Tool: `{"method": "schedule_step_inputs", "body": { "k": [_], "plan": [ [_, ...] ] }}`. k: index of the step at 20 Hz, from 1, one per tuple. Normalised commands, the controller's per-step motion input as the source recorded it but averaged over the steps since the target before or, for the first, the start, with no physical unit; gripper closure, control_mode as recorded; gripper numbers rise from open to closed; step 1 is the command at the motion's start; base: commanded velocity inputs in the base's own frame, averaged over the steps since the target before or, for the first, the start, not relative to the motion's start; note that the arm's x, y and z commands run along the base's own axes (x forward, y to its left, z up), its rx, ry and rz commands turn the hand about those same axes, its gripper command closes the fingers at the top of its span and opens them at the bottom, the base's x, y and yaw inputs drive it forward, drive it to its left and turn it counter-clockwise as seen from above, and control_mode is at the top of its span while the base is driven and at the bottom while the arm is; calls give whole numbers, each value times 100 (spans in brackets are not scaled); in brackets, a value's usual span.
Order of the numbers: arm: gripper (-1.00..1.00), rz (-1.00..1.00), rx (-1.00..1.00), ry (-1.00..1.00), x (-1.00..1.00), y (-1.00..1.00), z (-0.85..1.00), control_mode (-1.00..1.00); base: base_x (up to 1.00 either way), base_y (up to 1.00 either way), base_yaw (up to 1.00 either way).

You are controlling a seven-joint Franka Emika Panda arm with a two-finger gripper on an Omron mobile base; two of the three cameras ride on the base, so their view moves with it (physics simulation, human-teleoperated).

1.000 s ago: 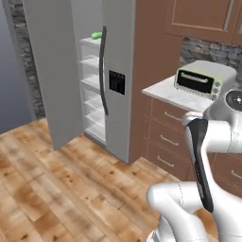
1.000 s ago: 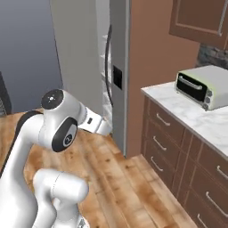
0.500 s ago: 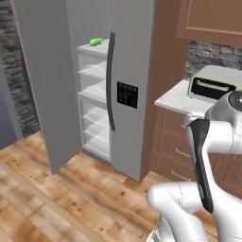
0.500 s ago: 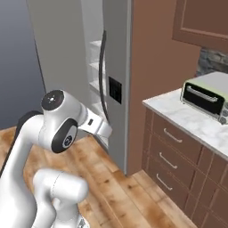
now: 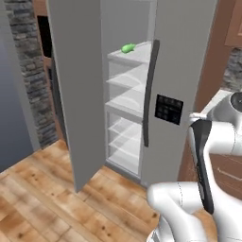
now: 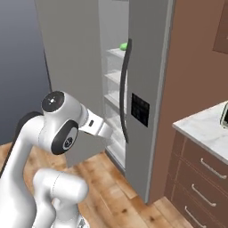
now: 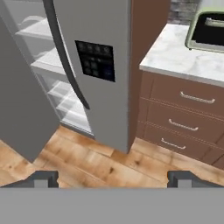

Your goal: Take the cheese, chicken drumstick, and corn from the fridge and place them on the plate on the dining counter to create an appetizer plate.

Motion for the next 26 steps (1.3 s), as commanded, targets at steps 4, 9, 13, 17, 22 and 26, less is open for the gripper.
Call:
{"method": "schedule_step_inputs", "body": {
  "k": [4, 9, 13, 17, 22, 26],
  "plan": [
    [-100, 0, 0, 0, 0, 0, 0, 100, 85, 8, 1],
    [-100, 0, 0, 0, 0, 0, 0, 100, 54, 0, -11],
    [-100, 0, 0, 0, 0, 0, 0, 100, 68, 13, -22],
    [-100, 0, 0, 0, 0, 0, 0, 100, 85, 35, -27],
    [-100, 0, 0, 0, 0, 0, 0, 100, 79, 40, -33],
    [-100, 0, 0, 0, 0, 0, 0, 100, 64, 27, -36]
  ]
}}
